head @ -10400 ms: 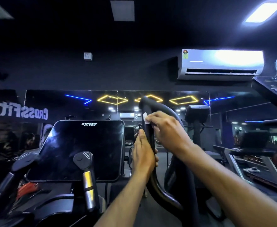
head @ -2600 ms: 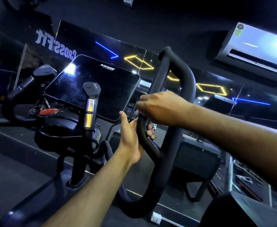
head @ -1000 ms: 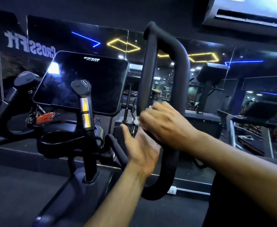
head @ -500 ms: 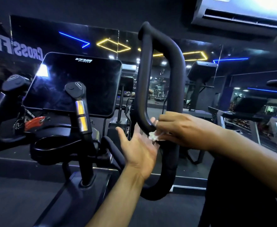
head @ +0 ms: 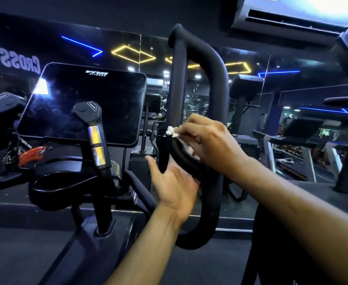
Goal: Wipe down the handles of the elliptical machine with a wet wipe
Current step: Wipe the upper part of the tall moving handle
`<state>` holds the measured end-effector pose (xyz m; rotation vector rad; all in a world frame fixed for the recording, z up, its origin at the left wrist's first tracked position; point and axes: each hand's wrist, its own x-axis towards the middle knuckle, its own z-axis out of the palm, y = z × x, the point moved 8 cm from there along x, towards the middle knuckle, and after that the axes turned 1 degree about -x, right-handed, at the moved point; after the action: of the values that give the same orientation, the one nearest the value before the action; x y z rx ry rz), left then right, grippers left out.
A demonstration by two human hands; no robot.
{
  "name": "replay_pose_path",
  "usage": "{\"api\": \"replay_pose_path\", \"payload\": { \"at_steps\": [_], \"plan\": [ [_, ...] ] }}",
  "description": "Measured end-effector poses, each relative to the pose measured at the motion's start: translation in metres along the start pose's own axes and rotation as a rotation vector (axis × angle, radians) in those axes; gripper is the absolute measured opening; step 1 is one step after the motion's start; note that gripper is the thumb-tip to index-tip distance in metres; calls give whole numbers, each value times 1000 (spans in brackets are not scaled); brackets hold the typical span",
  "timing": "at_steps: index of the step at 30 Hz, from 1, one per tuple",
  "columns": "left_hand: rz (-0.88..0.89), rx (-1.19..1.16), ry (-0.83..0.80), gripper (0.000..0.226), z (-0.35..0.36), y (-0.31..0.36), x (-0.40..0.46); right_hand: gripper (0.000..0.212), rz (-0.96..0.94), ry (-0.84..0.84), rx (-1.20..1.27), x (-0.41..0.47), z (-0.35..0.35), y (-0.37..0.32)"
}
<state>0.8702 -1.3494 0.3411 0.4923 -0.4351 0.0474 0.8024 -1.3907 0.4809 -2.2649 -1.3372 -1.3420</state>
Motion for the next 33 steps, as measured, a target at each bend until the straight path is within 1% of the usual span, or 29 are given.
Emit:
{"api": "replay_pose_path", "payload": {
  "at_steps": [3,6,9,11,13,14,15,18,21,24,26,28,31,33],
  "plan": [
    [13,-19,-6,99,-3,0,0,10,-54,-80,-161,-24,5,0],
    [18,6,32,102,-2,-8,-3,18,-94,-202,-302,-47,3,10],
    [25,74,104,100,-4,-11,-8,19,-171,-281,-302,-47,-2,6],
    [27,65,89,101,-3,-8,-9,22,-242,-328,-239,-47,-6,-2],
    [14,58,75,102,-4,-6,-9,31,-285,-378,-179,-54,-9,-10],
    [2,63,71,103,-6,-5,-9,37,-298,-380,-172,-58,-10,-15],
    [-6,64,71,103,-6,-4,-9,36,-304,-365,-181,-62,-10,-18],
    [6,68,109,101,-6,3,-11,20,-229,-264,-209,-54,2,-18],
    [34,63,170,98,-2,7,-9,10,-111,-93,-165,-24,11,-18],
    [44,85,193,96,1,9,-7,15,-13,74,-162,-2,12,-14],
    [60,78,188,96,1,12,-7,14,13,127,-154,-2,12,-15],
    [78,67,201,96,-1,17,-9,12,-43,64,-191,-14,18,-22],
    [96,59,190,101,-5,29,-12,16,-234,-122,-325,-49,27,-35],
    [111,89,178,102,-4,36,-17,21,-325,-197,-387,-73,19,-34]
  ]
}}
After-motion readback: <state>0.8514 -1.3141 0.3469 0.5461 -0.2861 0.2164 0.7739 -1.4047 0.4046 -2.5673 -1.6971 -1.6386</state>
